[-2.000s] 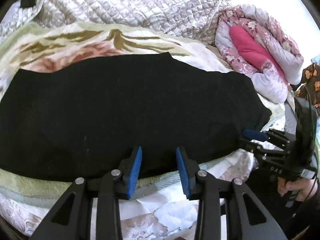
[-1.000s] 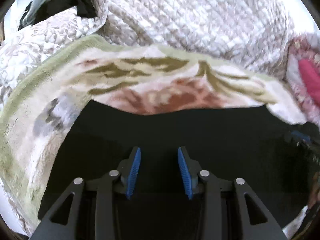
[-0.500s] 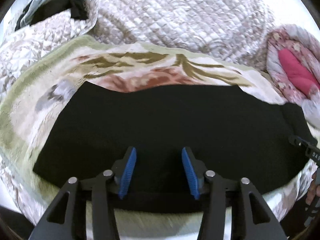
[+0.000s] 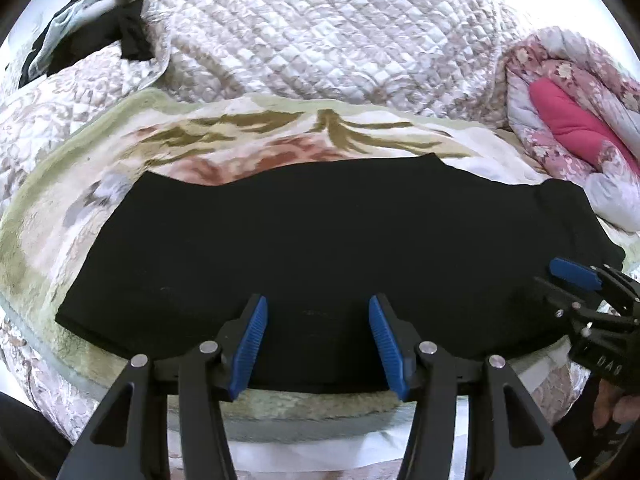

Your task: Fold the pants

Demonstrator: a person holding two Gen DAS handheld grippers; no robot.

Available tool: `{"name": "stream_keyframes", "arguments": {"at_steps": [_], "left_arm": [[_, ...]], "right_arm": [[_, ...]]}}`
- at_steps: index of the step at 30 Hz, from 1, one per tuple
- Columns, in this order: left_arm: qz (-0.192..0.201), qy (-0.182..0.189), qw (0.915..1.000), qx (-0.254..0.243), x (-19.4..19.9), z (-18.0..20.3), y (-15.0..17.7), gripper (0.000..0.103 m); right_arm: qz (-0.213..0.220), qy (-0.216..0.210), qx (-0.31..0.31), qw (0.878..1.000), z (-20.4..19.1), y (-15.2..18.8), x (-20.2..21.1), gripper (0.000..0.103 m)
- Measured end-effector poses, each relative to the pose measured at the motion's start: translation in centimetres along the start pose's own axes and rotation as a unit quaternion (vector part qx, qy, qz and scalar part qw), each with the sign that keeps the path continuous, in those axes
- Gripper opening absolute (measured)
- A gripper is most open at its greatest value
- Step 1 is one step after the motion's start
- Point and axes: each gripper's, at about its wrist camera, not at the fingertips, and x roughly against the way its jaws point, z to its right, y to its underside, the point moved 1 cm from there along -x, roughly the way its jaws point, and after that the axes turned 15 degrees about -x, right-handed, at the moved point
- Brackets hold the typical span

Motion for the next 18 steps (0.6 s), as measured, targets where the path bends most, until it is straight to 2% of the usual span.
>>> {"name": "stream_keyframes", "arguments": {"at_steps": [2,6,11,18], "left_arm": [[0.0,0.008,1.0,-0.001,-0.1,0.2,-0.1,0.056],[-0.008,-0.001,0.9998,-0.017,-0.7,0.6,0.1,0.056],[-0.006,0.003,0.9999,-0.015,-0.7,0.4,0.2,0.056],[-0.005,0.001,0.9998,-0.017,-0.6,0.4,0.2,0.057]], "right_arm": [[-0.006,0.003,0.014,1.0,-0.6,0.3,-0.5,0.059],[-0.003,0.021,0.028,0.999,-1.2,0.5,-1.1,0.061],[0.003,0.028,0.021,0.999,-1.1,0.5,-1.6,0.069],[0.013,0.028,0.016,0.999,-0.9,0.6,-1.6,0.071]]}}
